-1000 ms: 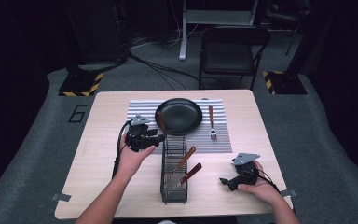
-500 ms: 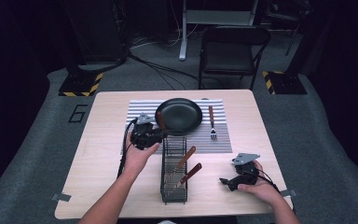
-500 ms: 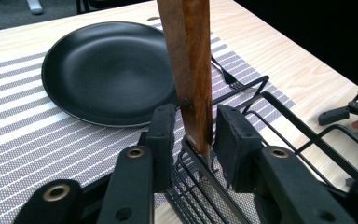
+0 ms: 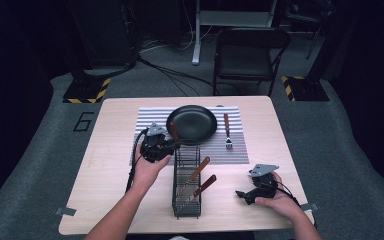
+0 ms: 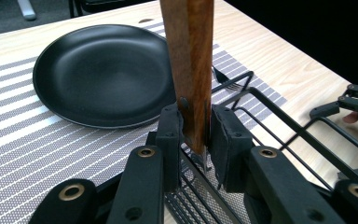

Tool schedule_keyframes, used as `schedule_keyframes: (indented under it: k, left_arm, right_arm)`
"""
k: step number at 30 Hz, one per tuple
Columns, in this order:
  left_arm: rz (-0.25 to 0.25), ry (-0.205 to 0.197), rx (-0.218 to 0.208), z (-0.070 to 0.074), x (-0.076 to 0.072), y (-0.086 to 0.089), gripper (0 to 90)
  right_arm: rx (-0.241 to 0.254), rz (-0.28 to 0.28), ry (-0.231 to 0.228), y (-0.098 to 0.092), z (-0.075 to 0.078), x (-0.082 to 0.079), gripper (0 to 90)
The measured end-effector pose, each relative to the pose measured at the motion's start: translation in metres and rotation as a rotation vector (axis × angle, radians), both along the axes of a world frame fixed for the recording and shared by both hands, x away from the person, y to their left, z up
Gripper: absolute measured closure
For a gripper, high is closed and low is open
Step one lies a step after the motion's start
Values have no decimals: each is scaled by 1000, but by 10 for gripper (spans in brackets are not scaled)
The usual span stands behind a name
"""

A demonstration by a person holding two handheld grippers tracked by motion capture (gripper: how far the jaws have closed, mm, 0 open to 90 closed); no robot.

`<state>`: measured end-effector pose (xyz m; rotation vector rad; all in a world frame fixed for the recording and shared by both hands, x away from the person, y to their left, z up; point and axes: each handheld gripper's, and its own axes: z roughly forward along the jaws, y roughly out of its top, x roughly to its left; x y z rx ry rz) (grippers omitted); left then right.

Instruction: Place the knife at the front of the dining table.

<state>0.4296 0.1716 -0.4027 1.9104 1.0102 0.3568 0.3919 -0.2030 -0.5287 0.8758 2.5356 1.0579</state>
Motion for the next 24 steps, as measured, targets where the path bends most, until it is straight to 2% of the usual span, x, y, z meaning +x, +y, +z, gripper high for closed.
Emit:
schedule_keyframes:
  k: [4, 9, 18, 20, 22, 24]
  left_arm:
    - [-26, -14, -5, 0, -3, -4, 762]
    - [-48, -27, 14, 1, -3, -9, 767]
    - [-60, -12, 37, 4, 1, -12, 770]
    - [-63, -14, 41, 5, 1, -13, 771]
    - [-61, -20, 60, 7, 0, -12, 808]
    - [-60, -26, 58, 8, 0, -13, 808]
  right_arm:
    - [0, -1, 1, 0, 0, 0, 0]
    - [1, -1, 0, 0, 0, 0, 0]
    - [0, 0, 0, 0, 0, 0, 0]
    - [1, 0, 0, 0, 0, 0, 0]
    - [1, -1, 1, 0, 0, 0, 0]
    - [1, -1, 0, 0, 0, 0, 0]
